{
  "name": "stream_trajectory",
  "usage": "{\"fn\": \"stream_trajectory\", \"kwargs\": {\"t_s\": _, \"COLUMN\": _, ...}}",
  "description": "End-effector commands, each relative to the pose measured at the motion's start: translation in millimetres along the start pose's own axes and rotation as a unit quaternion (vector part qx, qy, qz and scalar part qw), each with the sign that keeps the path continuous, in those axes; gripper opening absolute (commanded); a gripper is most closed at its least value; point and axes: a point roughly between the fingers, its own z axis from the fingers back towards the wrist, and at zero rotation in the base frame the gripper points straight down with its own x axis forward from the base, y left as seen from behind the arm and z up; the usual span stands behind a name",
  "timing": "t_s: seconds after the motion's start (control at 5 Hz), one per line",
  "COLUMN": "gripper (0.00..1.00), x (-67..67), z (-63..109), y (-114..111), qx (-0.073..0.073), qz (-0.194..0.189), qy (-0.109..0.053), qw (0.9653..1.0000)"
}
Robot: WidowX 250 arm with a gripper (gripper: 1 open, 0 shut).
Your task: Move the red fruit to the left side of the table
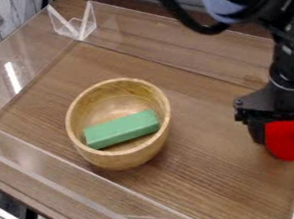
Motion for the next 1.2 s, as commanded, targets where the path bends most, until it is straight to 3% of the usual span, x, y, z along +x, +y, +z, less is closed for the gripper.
{"fn": "stream_trajectory", "kwargs": {"t_s": 0.0, "gripper": 1.00, "x": 7.3, "z": 15.3, "y": -0.6, "qx": -0.020, "qz": -0.013, "qy": -0.025, "qw": 0.9994}}
{"fn": "stream_trajectory", "kwargs": {"t_s": 0.4, "gripper": 1.00, "x": 20.8, "z": 7.3, "y": -5.8, "qx": 0.002, "qz": 0.046, "qy": -0.048, "qw": 0.9978}}
{"fn": "stream_trajectory", "kwargs": {"t_s": 1.0, "gripper": 1.00, "x": 32.3, "z": -2.5, "y": -14.0, "qx": 0.023, "qz": 0.084, "qy": -0.065, "qw": 0.9941}}
